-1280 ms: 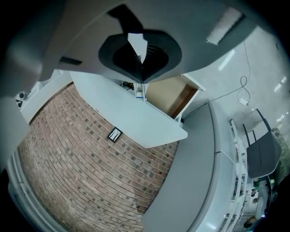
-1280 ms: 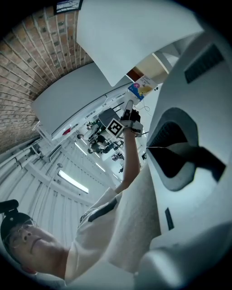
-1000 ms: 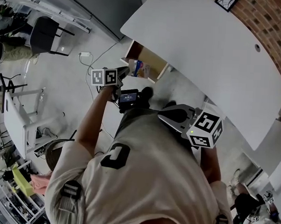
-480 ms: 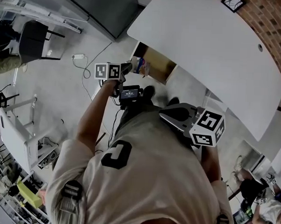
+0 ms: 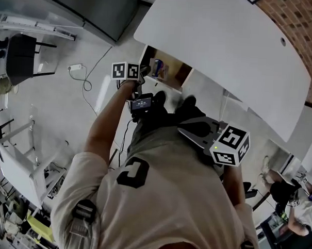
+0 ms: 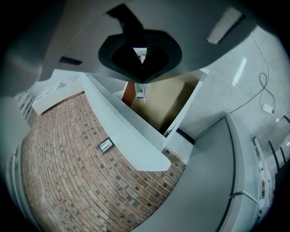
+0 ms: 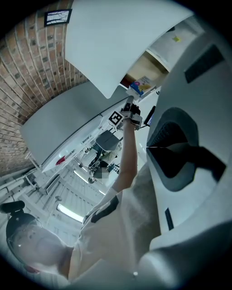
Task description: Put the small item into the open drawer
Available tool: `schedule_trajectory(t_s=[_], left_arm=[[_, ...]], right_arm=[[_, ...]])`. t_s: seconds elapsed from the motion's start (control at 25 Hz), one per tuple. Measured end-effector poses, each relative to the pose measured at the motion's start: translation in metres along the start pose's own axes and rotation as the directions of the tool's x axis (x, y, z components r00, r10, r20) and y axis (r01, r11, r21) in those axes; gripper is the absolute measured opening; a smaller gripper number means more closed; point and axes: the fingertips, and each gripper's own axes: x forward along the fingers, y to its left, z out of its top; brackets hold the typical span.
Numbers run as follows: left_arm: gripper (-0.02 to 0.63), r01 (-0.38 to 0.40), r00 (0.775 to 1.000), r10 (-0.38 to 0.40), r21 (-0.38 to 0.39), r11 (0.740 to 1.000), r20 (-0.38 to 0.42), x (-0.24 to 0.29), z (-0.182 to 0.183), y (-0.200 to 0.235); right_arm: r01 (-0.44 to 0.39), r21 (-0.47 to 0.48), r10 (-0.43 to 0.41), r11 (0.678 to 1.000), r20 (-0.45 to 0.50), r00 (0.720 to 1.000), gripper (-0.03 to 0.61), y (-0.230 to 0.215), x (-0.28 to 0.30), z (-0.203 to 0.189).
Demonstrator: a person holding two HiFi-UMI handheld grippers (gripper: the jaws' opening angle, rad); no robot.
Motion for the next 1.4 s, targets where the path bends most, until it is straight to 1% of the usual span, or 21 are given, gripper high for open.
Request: schedule_trajectory(t_s=[0.12,0.28,0.48,0.76,0.96,1.4], left_arm=[[0.002,-0.001,1.0,0.001,-0.015,1.0,-0.022,0.016,-0.003,-0.001],[0.003,-0.011,0.999,0.01,-0.027,1.0,-0.031,0.028,0.009,-0.003],[0.002,-0.008,1.0,0.006,-0.067,0.998,-0.029,0.038,0.011,-0.011],[0.002,-0.03,0.999,0.026,-0.105,0.994,-0.04,0.067,0.014,-0.001],[0.002,-0.061,0.997,0.056,-0.078,0.995,-0.055,0.085,0.005,0.013],[0.003,-0.058,0.998,0.059,0.02,0.998,-0.034,0.109,0.003,0.034]], right_arm=[[0.003,0.027,-0.003,1.0,0.008,1.0,0.005,-0.007,-0.008,-0.002],[-0.016,0.031,0.016,0.999,0.018,1.0,0.006,-0.024,-0.017,0.011],[-0.063,0.022,0.063,0.998,-0.021,0.998,0.006,-0.034,-0.028,0.011],[-0.08,0.054,0.083,0.995,-0.059,0.995,0.006,-0.05,-0.042,0.004],[-0.083,0.09,0.092,0.992,-0.094,0.991,0.006,-0.052,-0.043,-0.009],[-0.072,0.142,0.097,0.987,-0.173,0.98,0.006,-0.051,-0.026,-0.031]])
